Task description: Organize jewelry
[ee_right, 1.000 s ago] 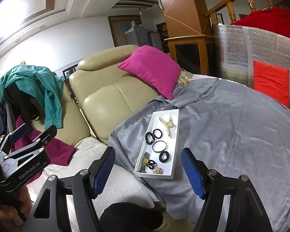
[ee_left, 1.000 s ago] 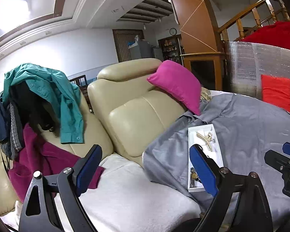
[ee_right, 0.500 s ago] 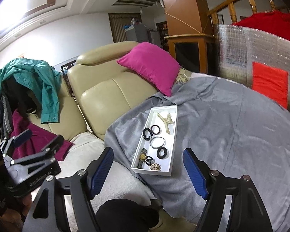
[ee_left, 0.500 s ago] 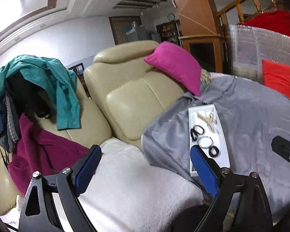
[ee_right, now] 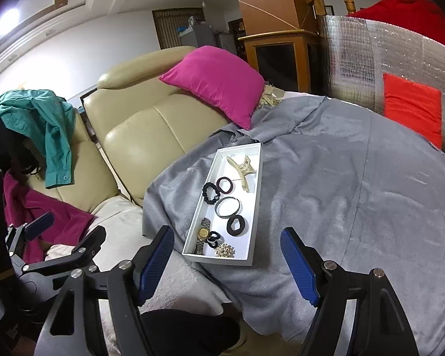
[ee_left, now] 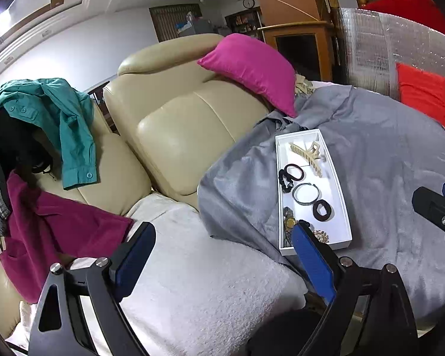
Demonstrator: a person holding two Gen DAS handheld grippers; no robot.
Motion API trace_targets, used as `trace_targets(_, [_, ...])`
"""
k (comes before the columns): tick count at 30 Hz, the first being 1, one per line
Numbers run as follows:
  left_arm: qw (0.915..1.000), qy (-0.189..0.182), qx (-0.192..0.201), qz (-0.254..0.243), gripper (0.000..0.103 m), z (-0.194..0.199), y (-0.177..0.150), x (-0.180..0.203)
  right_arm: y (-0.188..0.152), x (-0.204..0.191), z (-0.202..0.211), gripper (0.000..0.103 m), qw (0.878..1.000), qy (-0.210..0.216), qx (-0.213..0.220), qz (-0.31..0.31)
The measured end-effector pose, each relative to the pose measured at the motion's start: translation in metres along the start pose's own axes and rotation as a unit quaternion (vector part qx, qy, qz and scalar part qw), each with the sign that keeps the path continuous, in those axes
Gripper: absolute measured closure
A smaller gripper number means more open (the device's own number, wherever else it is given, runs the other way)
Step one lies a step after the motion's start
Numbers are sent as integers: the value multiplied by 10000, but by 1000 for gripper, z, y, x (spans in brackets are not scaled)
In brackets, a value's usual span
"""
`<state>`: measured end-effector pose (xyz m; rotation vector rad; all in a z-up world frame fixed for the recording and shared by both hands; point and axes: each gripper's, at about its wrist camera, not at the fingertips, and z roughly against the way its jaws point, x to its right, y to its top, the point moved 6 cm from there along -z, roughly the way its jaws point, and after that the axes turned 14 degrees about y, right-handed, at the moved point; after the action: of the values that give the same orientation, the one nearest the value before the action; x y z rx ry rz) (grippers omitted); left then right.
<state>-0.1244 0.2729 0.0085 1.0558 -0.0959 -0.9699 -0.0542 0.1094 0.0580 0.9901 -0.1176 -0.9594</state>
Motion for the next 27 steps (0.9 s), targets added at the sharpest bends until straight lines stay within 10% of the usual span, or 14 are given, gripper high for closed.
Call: trace_targets(27, [9999,97,-79,69,10,-21,20,-13,25,-17,-22,26,9998,54,-25,163])
